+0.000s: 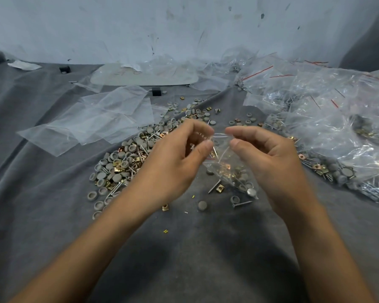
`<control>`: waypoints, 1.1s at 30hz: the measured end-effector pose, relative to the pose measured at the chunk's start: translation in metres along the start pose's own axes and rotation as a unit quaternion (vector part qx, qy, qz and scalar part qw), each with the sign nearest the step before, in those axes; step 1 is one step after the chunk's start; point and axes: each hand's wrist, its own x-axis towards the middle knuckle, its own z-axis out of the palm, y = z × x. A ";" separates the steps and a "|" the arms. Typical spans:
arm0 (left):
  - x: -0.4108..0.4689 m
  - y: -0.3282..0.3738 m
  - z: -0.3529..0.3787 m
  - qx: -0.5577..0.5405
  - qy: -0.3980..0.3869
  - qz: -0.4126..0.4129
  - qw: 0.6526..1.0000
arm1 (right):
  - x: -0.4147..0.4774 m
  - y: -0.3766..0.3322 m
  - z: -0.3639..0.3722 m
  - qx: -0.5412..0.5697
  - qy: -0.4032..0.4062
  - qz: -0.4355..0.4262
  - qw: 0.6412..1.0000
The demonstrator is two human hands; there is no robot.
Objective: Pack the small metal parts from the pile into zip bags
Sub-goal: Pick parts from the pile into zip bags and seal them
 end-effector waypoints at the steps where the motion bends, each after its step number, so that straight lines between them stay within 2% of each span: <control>1: -0.001 -0.001 0.000 0.006 0.008 0.005 1.000 | 0.000 0.000 -0.001 0.004 -0.002 0.000 1.000; 6: 0.003 0.004 -0.015 -0.050 0.085 -0.019 0.995 | 0.003 -0.004 -0.008 0.070 -0.004 -0.009 0.998; 8: 0.003 0.010 -0.021 -0.041 0.048 -0.004 0.998 | 0.005 -0.008 -0.009 0.131 -0.023 -0.002 0.991; 11: 0.000 0.022 -0.026 -0.096 -0.017 0.013 0.995 | 0.005 -0.014 -0.008 0.229 -0.074 0.026 0.970; 15: -0.002 0.028 -0.027 -0.126 0.002 0.041 0.991 | 0.005 -0.016 -0.003 0.298 -0.117 0.061 0.945; 19: -0.006 0.024 -0.032 -0.138 -0.030 0.021 0.990 | 0.006 -0.018 -0.001 0.358 -0.133 0.089 0.920; 23: -0.011 0.021 -0.030 -0.089 -0.025 0.042 0.995 | 0.005 -0.018 0.001 0.385 -0.134 0.110 0.907; 28: -0.013 0.023 -0.027 -0.104 0.004 0.056 0.993 | 0.004 -0.019 0.005 0.379 -0.124 0.127 0.908; 33: -0.016 0.022 -0.029 -0.078 -0.009 0.052 0.996 | 0.002 -0.021 0.008 0.366 -0.106 0.140 0.914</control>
